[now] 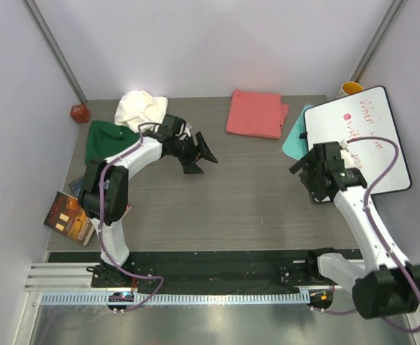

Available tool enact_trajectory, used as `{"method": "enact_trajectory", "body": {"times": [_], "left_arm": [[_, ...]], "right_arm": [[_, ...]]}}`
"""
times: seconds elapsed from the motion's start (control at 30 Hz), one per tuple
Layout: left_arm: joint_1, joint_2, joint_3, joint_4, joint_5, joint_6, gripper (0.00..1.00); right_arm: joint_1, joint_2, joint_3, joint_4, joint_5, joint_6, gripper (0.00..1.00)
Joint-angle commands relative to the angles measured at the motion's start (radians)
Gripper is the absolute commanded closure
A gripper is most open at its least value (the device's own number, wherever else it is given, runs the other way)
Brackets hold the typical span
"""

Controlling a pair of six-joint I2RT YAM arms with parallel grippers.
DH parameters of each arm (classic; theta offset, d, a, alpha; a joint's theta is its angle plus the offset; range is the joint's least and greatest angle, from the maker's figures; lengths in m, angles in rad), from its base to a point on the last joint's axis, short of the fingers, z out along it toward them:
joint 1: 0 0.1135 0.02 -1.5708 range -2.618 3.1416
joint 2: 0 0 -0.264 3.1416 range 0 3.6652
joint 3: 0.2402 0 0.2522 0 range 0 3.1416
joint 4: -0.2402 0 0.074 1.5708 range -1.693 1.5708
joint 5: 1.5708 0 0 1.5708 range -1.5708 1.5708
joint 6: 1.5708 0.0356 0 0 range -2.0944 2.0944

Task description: Fold and stack the t-shirts

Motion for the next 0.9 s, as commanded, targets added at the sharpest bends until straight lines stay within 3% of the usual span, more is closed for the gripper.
{"method": "enact_trajectory", "body": {"times": [0.0,0.1,0.37,0.53,0.87], "left_arm": [[-0.006,-0.07,-0.011,0.048,0.038,0.004,0.27],[-0.004,-0.091,-0.022,0.046,0.04,0.017,0.27],[-0.004,-0.103,-0.03,0.032,0.044,0.037,0.27],[-0.003,-0.105,-0.033,0.032,0.047,0.037,0.27],[-0.003,-0.103,-0.048,0.046,0.078,0.036,0.27]], "right_arm": [[-0.01,0.073,0.025,0.215,0.056,0.128,0.1],[-0.028,-0.011,-0.054,0.294,0.105,0.322,0.09],[-0.056,-0.022,-0.154,0.2,0.182,0.578,0.13],[-0.062,0.021,-0.096,-0.025,0.277,0.73,0.1],[-0.088,-0.113,-0.137,-0.232,0.257,0.937,0.1]]}}
